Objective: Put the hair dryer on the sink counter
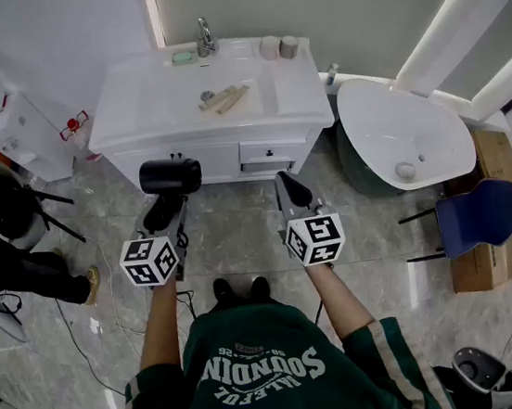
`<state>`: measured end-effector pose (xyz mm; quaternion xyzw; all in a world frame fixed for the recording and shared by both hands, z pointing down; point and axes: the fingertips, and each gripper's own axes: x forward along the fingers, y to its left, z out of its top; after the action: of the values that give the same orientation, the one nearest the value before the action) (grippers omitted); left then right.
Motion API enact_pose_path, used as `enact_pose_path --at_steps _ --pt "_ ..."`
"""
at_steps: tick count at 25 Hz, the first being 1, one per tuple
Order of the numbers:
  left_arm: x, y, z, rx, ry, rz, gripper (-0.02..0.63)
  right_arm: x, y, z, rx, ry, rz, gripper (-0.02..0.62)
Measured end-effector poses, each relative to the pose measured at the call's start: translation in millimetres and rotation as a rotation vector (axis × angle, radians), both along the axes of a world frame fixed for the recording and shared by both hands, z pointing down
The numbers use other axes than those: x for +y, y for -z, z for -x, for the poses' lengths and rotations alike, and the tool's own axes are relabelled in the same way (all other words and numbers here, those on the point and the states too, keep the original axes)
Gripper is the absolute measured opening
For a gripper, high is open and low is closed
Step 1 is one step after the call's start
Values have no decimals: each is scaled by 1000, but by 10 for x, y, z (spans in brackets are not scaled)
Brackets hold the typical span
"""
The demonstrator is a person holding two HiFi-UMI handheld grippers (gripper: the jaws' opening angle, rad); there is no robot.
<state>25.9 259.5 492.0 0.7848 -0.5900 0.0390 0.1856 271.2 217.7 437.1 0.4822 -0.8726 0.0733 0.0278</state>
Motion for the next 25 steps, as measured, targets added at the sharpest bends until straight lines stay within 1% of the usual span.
enact_pose_path --at_steps 11,25 --pt "-124 -91 213 13 -14 10 249 -106 -61 230 2 -15 12 3" --pt "-362 -108 597 34 -20 2 249 -280 -47 655 28 -8 9 3"
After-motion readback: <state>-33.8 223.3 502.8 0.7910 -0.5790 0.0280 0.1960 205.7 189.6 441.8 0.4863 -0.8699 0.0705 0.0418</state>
